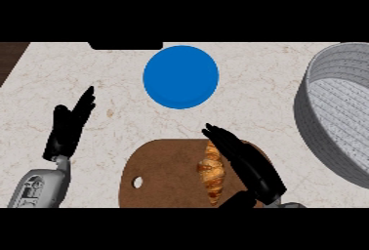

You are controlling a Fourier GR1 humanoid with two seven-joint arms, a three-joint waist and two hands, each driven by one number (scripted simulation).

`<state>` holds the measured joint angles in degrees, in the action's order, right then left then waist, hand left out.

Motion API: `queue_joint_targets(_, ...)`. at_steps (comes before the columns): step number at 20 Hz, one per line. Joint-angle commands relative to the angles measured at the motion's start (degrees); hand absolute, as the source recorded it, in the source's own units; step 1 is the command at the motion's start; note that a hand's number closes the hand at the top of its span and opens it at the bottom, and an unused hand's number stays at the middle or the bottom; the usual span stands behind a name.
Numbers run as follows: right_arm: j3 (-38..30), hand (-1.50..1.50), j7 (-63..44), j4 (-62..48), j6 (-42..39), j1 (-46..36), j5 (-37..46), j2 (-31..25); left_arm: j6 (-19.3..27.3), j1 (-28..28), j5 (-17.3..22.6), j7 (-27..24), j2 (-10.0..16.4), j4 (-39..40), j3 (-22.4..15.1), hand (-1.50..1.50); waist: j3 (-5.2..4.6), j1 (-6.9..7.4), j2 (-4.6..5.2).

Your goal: Pick the croissant from the cutting board and place it in the basket

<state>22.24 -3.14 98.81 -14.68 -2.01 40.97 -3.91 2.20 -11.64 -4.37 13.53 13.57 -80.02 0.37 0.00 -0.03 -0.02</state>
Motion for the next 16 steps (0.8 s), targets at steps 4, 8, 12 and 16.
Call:
queue_joint_targets(4,0.6,-1.5,-1.2,-3.0,0.4,-1.0,1.9,3.1,-2.0,2.7,-0.7,0.8,-1.0,-3.3,1.6,0.0,0.0,0.07,-0.02)
queue_joint_targets(8,-1.3,-1.5,1.0,-5.2,0.2,-2.6,1.8,2.7,-3.2,-1.7,-0.8,-2.1,-0.6,2.7,4.1,0.0,0.0,-0.01,0.02)
queue_joint_targets(12,-2.2,-1.5,0.3,-6.4,-0.5,-4.1,1.6,2.6,-2.5,0.9,-1.9,4.8,-1.8,-5.6,2.6,0.0,0.0,0.08,-0.02)
queue_joint_targets(16,2.0,1.5,6.1,-10.0,5.9,-2.5,7.2,2.2,-1.7,0.1,-3.7,0.1,-3.0,0.1,1.9,0.0,0.0,-0.03,0.01)
